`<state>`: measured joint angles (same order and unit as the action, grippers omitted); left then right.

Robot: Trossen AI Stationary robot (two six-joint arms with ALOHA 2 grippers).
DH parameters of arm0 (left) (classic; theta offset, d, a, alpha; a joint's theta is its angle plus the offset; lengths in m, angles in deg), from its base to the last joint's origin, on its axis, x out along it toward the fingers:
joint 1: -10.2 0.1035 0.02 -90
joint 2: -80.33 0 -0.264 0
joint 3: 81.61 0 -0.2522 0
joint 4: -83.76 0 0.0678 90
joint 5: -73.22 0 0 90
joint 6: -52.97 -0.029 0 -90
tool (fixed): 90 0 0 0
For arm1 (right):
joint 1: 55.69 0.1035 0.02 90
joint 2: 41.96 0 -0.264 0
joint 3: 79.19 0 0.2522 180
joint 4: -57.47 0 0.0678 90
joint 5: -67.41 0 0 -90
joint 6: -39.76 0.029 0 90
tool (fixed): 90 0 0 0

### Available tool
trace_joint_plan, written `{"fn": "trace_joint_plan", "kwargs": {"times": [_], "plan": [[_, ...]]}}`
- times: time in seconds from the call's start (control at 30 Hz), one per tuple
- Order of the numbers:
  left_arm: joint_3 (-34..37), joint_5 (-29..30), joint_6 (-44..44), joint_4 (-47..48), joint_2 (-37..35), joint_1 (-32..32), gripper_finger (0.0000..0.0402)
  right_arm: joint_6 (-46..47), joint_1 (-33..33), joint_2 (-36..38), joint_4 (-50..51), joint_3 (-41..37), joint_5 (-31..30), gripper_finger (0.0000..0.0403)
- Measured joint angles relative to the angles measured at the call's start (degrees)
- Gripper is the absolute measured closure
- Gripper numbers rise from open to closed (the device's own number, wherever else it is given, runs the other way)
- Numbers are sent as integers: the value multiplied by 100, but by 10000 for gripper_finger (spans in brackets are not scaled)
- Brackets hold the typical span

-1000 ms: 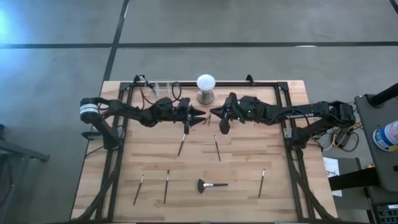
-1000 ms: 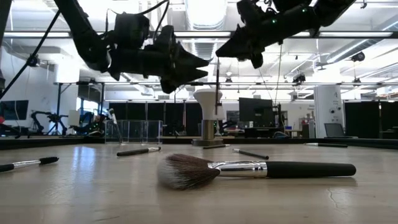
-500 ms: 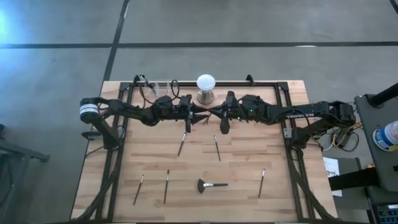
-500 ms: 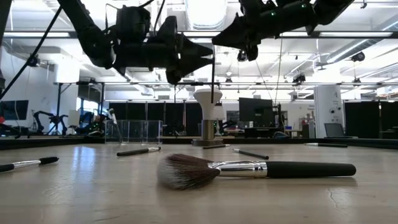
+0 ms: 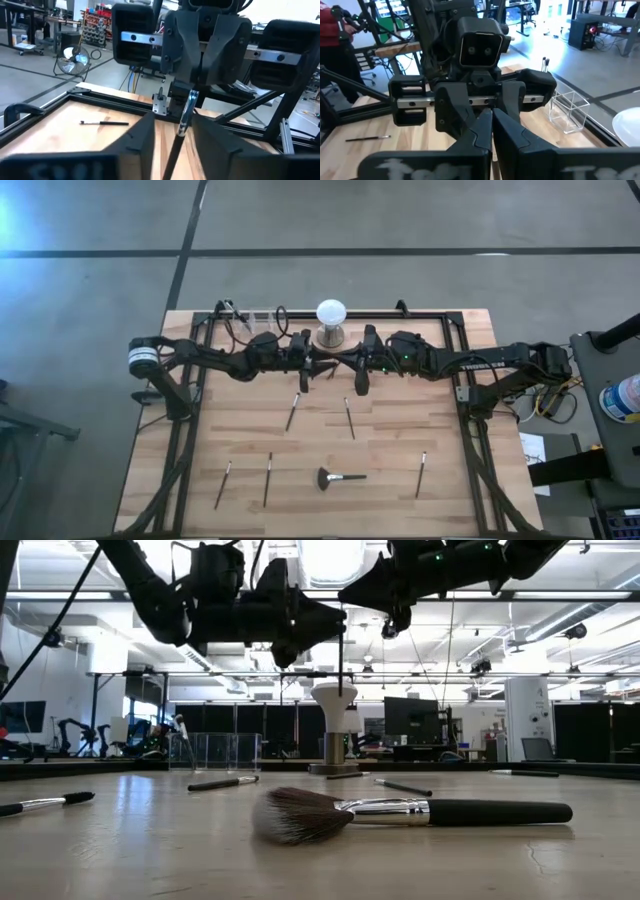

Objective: Put items in baskets/containers
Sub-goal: Put the eyeshadow brush into the left section of the transparent organizer

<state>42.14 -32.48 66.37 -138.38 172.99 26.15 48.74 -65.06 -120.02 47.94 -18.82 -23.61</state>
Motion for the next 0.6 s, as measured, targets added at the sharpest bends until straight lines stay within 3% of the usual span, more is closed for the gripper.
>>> {"fn": "trace_joint_plan", "kwargs": {"times": [0.17,0.43,0.6], "plan": [[-53,-97,-30,13,0,-4,386,-68,-1,0,-29,0,-2,394],[-44,22,-61,72,-43,78,396,-74,0,0,-21,0,-47,390],[-32,326,-136,483,-272,272,397,-73,0,24,55,0,-50,359]]}}
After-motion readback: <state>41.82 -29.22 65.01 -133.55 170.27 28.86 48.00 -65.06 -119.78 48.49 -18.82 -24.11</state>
